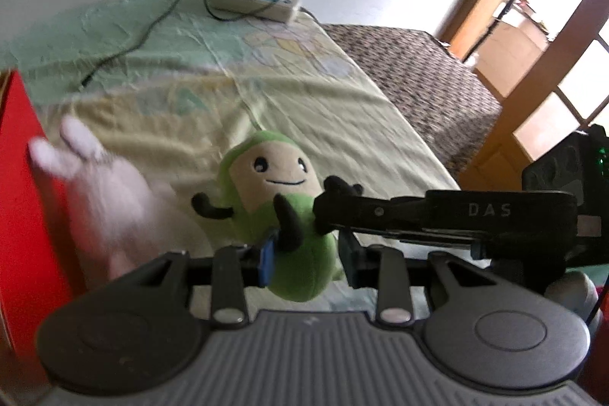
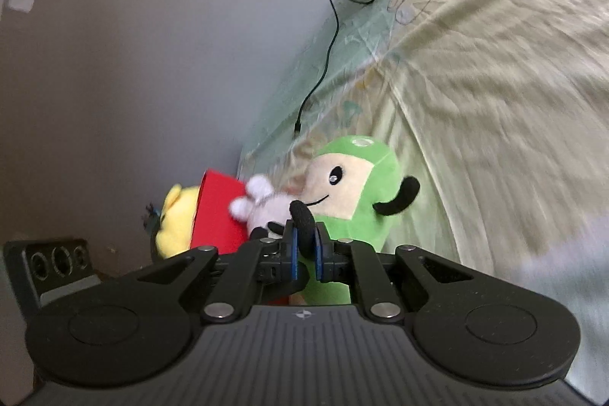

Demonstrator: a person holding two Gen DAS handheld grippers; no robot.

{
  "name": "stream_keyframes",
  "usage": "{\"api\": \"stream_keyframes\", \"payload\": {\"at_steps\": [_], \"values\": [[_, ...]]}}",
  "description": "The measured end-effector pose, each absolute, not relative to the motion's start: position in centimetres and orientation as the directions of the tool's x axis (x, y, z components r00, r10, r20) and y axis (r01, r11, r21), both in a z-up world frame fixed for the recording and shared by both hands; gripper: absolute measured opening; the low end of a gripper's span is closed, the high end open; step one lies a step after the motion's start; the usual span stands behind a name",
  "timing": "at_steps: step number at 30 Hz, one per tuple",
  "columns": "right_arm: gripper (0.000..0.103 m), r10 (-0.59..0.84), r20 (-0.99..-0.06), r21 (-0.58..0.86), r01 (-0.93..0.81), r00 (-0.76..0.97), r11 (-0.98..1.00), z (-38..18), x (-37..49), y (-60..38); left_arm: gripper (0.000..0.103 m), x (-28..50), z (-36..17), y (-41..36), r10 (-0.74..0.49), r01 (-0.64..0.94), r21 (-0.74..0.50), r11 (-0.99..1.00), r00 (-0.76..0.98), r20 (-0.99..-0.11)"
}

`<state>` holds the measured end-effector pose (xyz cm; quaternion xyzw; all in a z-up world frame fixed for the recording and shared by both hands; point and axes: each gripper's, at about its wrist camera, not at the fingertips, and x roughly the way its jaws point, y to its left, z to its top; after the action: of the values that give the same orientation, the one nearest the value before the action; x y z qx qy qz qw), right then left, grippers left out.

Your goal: Organize objects

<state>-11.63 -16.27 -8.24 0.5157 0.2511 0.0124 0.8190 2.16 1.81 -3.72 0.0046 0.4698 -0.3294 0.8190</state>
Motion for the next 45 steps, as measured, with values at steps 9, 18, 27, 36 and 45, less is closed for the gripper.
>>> {"api": "stream_keyframes", "payload": {"at_steps": [9, 18, 27, 36, 45], "values": [[0.012, 0.325, -0.467, 0.820, 0.266, 0.822, 0.507, -8.3, -14.9, -13.9, 0.034, -2.4, -4.6, 2.4, -0.563, 0.585, -0.339, 0.737, 0.255, -0.786], [0.037, 0.261, -0.463, 0.803, 0.276, 0.847, 0.528, -7.5, -16.4, -14.1, 0.049, -2.5, -5.2, 2.7, -0.561, 0.557, -0.344, 0.756, 0.281, -0.778], [0.044, 0.174, -0.530, 0.752, 0.365, 0.830, 0.549, -9.2, -15.7, -16.1, 0.068, -0.8, -5.7, 1.4, -0.532, 0.548, -0.311, 0.777, 0.306, -0.790], [0.054, 0.243, -0.504, 0.791, 0.330, 0.829, 0.516, -10.7, -13.5, -15.5, 0.071, -0.5, -7.2, 0.0, -0.485, 0.545, -0.274, 0.792, 0.291, -0.825], [0.050, 0.255, -0.464, 0.821, 0.304, 0.848, 0.483, -9.9, -14.5, -13.9, 0.071, -2.0, -5.7, 0.9, -0.490, 0.573, -0.241, 0.783, 0.331, -0.807]]}}
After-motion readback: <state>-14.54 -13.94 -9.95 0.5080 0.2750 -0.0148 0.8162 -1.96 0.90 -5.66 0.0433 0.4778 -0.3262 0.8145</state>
